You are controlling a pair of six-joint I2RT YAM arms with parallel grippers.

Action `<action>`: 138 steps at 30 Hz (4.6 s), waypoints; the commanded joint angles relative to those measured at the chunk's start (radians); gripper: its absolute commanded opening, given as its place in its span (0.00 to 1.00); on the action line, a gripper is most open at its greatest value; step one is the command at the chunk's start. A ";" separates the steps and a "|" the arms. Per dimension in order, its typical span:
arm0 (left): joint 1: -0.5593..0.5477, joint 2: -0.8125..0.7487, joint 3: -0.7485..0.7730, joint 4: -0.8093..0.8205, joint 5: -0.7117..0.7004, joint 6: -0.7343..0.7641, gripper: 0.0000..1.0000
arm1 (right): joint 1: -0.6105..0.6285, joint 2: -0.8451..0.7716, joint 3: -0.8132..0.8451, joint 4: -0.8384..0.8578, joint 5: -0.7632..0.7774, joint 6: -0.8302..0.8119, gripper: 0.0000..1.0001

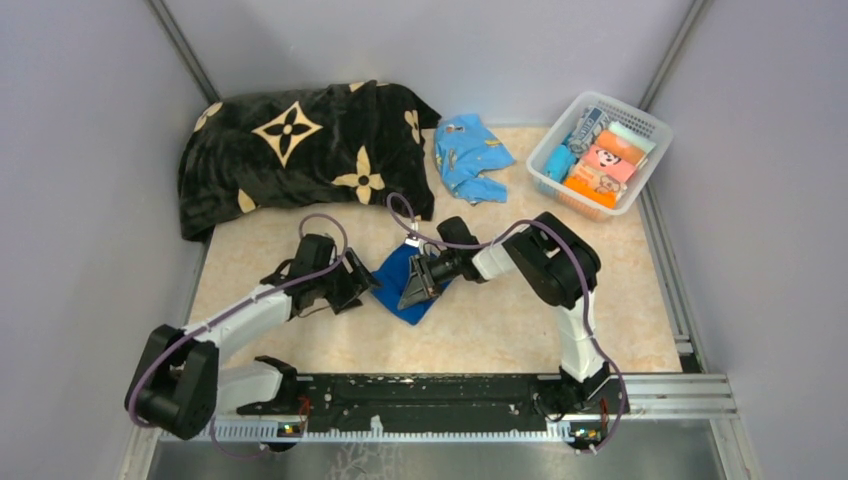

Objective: Roll the towels
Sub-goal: Pick up the towel at the center of the board.

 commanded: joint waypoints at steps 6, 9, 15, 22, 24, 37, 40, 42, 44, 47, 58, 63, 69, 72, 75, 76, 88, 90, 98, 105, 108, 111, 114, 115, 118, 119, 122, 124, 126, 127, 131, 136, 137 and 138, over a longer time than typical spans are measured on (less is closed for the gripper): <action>0.009 0.173 0.120 0.068 -0.021 0.019 0.68 | -0.023 -0.007 0.046 -0.319 0.142 -0.166 0.11; 0.008 0.204 0.124 0.037 -0.039 0.020 0.62 | -0.012 -0.105 0.043 -0.395 0.226 -0.229 0.21; 0.008 0.232 0.100 0.044 -0.033 0.013 0.51 | 0.097 -0.303 0.079 -0.587 0.612 -0.359 0.42; 0.007 0.261 0.110 0.043 -0.021 0.019 0.49 | 0.328 -0.498 0.091 -0.657 1.162 -0.496 0.57; 0.007 0.262 0.113 0.040 -0.023 0.020 0.48 | 0.389 -0.526 0.092 -0.649 1.269 -0.528 0.57; 0.007 0.260 0.117 0.029 -0.027 0.024 0.49 | 0.585 -0.419 0.110 -0.569 1.450 -0.657 0.55; 0.006 0.263 0.118 0.030 -0.028 0.023 0.50 | 0.591 -0.351 0.093 -0.542 1.432 -0.659 0.53; 0.006 0.264 0.119 0.030 -0.027 0.022 0.51 | 0.591 -0.316 0.086 -0.536 1.441 -0.660 0.52; 0.006 0.263 0.119 0.030 -0.026 0.022 0.52 | 0.591 -0.282 0.084 -0.536 1.458 -0.661 0.51; 0.007 0.256 0.118 0.029 -0.029 0.023 0.54 | 0.591 -0.242 0.076 -0.527 1.468 -0.662 0.49; 0.012 0.043 0.099 -0.065 -0.095 0.028 0.80 | 0.441 -0.322 0.068 -0.535 0.854 -0.598 0.14; 0.014 -0.123 0.058 -0.116 -0.111 0.022 0.86 | 0.338 -0.294 0.071 -0.467 0.527 -0.452 0.12; 0.014 -0.217 -0.020 -0.124 -0.045 -0.011 0.86 | 0.199 -0.185 0.035 -0.277 0.231 -0.248 0.13; 0.014 -0.205 -0.056 -0.080 0.008 -0.047 0.84 | 0.143 -0.120 0.028 -0.191 0.152 -0.166 0.13; 0.012 -0.184 -0.057 -0.081 0.023 -0.064 0.83 | 0.097 -0.063 0.035 -0.184 0.112 -0.131 0.14; 0.012 -0.184 -0.052 -0.091 0.015 -0.064 0.83 | 0.087 -0.050 0.035 -0.185 0.106 -0.125 0.14; 0.012 0.011 -0.036 0.027 -0.027 -0.033 0.71 | 0.076 -0.130 0.006 -0.317 0.256 -0.188 0.28; 0.010 0.043 -0.033 0.029 -0.033 -0.024 0.68 | 0.084 -0.194 0.004 -0.379 0.338 -0.235 0.41; 0.002 0.077 -0.042 0.028 -0.045 -0.012 0.66 | 0.264 -0.501 0.043 -0.600 0.927 -0.423 0.61; -0.010 0.104 -0.033 0.021 -0.053 -0.001 0.66 | 0.502 -0.491 0.128 -0.624 1.300 -0.587 0.63; -0.018 0.106 -0.031 0.021 -0.060 0.000 0.66 | 0.553 -0.436 0.158 -0.614 1.387 -0.621 0.63; -0.023 0.109 -0.026 0.018 -0.067 0.006 0.66 | 0.585 -0.355 0.182 -0.602 1.454 -0.653 0.63; -0.027 0.119 -0.023 0.019 -0.069 0.007 0.66 | 0.603 -0.277 0.207 -0.621 1.490 -0.668 0.64; -0.027 0.124 -0.023 0.021 -0.068 0.007 0.66 | 0.606 -0.257 0.214 -0.630 1.500 -0.668 0.64; -0.029 0.134 -0.017 0.020 -0.067 0.012 0.67 | 0.622 -0.220 0.215 -0.649 1.513 -0.673 0.63; -0.030 0.136 -0.013 0.020 -0.068 0.012 0.67 | 0.628 -0.212 0.211 -0.654 1.510 -0.673 0.62; -0.029 0.132 -0.001 0.016 -0.069 0.015 0.69 | 0.637 -0.194 0.193 -0.666 1.487 -0.659 0.55; -0.029 0.120 0.012 -0.001 -0.075 0.017 0.70 | 0.634 -0.189 0.178 -0.671 1.466 -0.643 0.45; -0.029 0.090 0.027 -0.028 -0.087 0.023 0.73 | 0.614 -0.195 0.158 -0.678 1.402 -0.613 0.35; -0.028 0.069 0.031 -0.044 -0.096 0.024 0.74 | 0.594 -0.204 0.149 -0.679 1.353 -0.598 0.32; -0.026 -0.040 0.036 -0.096 -0.120 0.021 0.82 | 0.484 -0.260 0.113 -0.647 1.047 -0.554 0.26; -0.022 -0.167 0.029 -0.144 -0.124 0.007 0.87 | 0.315 -0.277 0.067 -0.517 0.551 -0.454 0.25; -0.023 -0.184 0.024 -0.151 -0.121 0.003 0.87 | 0.280 -0.263 0.060 -0.488 0.468 -0.426 0.25; -0.023 -0.196 0.019 -0.152 -0.112 0.001 0.87 | 0.249 -0.247 0.054 -0.458 0.391 -0.399 0.25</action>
